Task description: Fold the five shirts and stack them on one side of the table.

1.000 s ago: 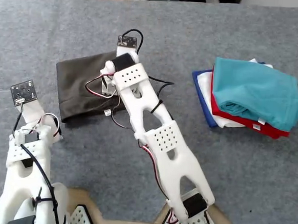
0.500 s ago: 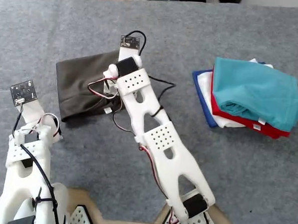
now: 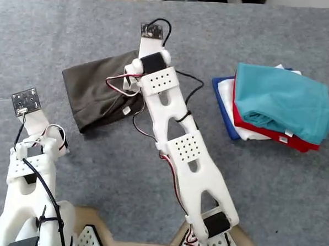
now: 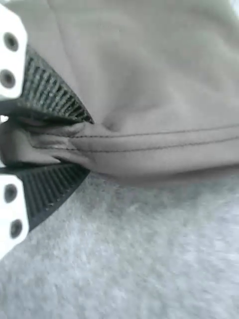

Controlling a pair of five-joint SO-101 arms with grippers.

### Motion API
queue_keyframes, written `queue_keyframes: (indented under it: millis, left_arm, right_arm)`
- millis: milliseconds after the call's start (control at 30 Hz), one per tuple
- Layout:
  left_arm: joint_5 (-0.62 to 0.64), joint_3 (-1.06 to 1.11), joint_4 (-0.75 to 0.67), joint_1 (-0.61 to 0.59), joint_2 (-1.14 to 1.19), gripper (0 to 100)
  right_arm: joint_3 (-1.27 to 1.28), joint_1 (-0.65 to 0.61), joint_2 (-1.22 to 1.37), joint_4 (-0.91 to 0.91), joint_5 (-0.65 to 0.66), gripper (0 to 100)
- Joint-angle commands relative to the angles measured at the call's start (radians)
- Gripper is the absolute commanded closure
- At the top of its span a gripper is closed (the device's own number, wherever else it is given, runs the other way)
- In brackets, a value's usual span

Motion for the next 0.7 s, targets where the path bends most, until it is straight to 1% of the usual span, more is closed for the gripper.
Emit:
queue_keyframes:
  millis: [0, 133, 267, 333, 500, 667]
  left_arm:
    - [0.012, -0.002, -0.014, -0.005, -0.020, 97]
    - [0.012, -0.002, -0.014, -0.005, -0.020, 97]
    - [0.012, -0.002, -0.014, -0.005, -0.020, 97]
    - [0.012, -0.002, -0.014, -0.005, -0.020, 97]
    - [0.012, -0.002, -0.014, -0.005, -0.020, 97]
    - [0.012, -0.002, -0.012, -0.005, -0.020, 97]
  right_arm:
    - [-0.008, 0.029, -0.128, 0.009, 0.051, 98.5]
    - [0.059, 0.071, -0.239, 0.009, 0.104, 98.5]
    - [0.248, 0.146, -0.387, 0.008, 0.206, 98.5]
    - [0.341, 0.189, -0.464, 0.008, 0.279, 98.5]
    - [0.507, 0.311, -0.657, 0.008, 0.407, 98.5]
    - [0.615, 0.433, -0.822, 0.008, 0.497, 98.5]
